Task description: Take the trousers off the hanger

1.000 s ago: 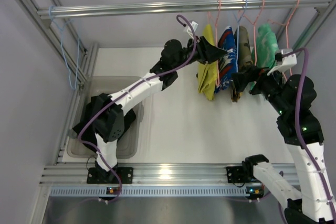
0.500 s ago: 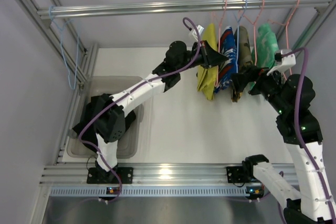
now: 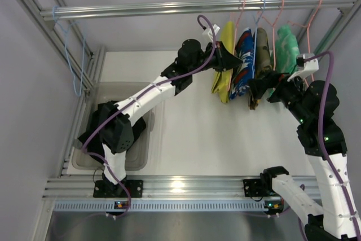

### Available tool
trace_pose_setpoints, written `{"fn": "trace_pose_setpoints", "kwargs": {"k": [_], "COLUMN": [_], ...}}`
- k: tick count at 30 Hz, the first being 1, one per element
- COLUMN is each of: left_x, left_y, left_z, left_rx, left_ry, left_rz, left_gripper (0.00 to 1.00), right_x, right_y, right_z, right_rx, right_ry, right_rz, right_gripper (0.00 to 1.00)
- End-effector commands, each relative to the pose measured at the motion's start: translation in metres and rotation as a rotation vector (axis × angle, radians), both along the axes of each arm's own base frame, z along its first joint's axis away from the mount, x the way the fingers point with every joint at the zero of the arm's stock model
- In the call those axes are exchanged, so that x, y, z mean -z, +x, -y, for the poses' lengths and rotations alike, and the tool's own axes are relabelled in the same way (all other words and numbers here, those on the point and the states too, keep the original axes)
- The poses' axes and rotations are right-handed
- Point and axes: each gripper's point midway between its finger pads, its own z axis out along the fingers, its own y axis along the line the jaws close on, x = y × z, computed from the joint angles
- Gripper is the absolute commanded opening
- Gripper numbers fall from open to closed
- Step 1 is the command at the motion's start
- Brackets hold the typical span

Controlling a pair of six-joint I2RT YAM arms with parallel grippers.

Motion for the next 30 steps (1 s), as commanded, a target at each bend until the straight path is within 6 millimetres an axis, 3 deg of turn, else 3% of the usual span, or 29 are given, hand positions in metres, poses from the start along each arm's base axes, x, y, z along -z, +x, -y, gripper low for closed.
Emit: {"fn": "trace_pose_setpoints", "kwargs": {"k": [1, 10, 16, 20, 21, 26, 30], "left_x": [-0.169, -0.201, -0.201, -0.180, -0.161, -0.140, -0.123], "left_y": [-0.047, -0.062, -0.070, -0.078, -0.076, -0.095, -0.107], "left_z": [-0.050, -0.080, -0.095, -0.102, -0.101, -0.116, -0.124], "left_rx": [-0.035, -0.098, -0.125, -0.121, -0.119, -0.107, -0.113], "left_ry": [-0.255, -0.266, -0.241, -0.197, -0.167, -0.134, -0.108], "left_rz": [0.416, 0.468, 0.459, 0.422, 0.393, 0.350, 0.312], "left_gripper": [0.00, 0.00, 0.00, 0.00, 0.00, 0.00, 0.00], "right_x": [-0.016, -0.020, -0.032, -0.043, -0.045, -0.072, -0.079], "right_y": [0.000, 0.001, 0.003, 0.004, 0.003, -0.001, 0.013], "right_z": [0.004, -0.008, -0.020, -0.039, -0.047, -0.077, -0.095], "right_rx": [0.020, -0.047, -0.106, -0.203, -0.258, -0.446, -0.511], "right_ry": [0.030, 0.048, 0.096, 0.175, 0.192, 0.338, 0.386], "right_rz": [0.050, 0.051, 0.065, 0.088, 0.091, 0.144, 0.128], "right_gripper": [0.99, 0.99, 0.99, 1.00, 0.99, 0.89, 0.84]}}
